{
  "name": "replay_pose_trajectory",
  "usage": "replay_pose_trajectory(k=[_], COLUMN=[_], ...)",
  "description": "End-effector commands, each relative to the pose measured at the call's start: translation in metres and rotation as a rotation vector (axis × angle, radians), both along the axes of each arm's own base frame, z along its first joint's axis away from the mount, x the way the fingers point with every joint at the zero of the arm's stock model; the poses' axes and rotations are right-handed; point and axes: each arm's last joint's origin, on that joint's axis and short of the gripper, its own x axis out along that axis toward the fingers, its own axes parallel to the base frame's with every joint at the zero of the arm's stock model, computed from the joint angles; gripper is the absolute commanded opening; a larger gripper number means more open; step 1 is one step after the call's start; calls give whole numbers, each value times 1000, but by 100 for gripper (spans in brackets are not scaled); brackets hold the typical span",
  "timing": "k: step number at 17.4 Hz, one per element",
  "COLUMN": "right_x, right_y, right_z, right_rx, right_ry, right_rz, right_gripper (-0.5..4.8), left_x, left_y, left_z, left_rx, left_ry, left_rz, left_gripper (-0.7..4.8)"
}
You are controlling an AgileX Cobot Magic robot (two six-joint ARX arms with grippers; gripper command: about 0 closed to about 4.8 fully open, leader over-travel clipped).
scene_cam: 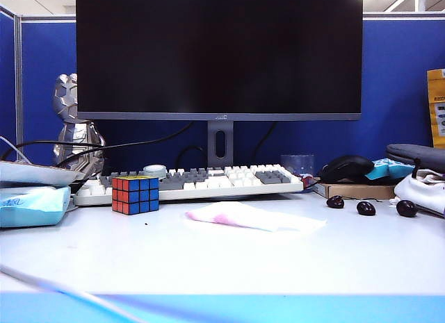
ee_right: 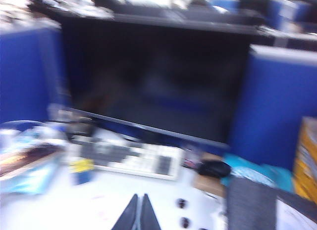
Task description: Use the wet wipes on the table to wipe the cherry juice off the table, then put the wipes back on the table.
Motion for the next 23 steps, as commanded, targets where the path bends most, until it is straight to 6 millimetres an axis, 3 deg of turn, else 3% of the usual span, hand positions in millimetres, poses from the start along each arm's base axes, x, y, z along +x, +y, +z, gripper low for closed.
replay_pose_trajectory(k=[1,3,5,9,13,17,23], right_x=[28,56,91,113,116,118,134], right_y=[16,28,38,38,32,29,30], right_z=[-31,-71,-145,-242,-280,-285,-338], right_rx=[14,27,25,50,40,65,100], right_ry=[-129,-165,-202,-128,-112,-94,99], right_rz=[-58,-117,-146,-203,-285,-326,-338], right_gripper=[-6,-6,-6,-6,-6,-6,-6], left_x=[0,0,0,0,0,0,0], left_y=[0,0,0,0,0,0,0], left_z=[-1,-1,-1,-1,-1,-1,-1], left_rx=[-3,-3,-3,-3,-3,-3,-3], left_ry=[9,9,8,9,9,8,8], left_rz=[-1,-1,-1,-1,-1,-1,-1], left_gripper=[-2,-2,-2,-2,-2,-2,-2])
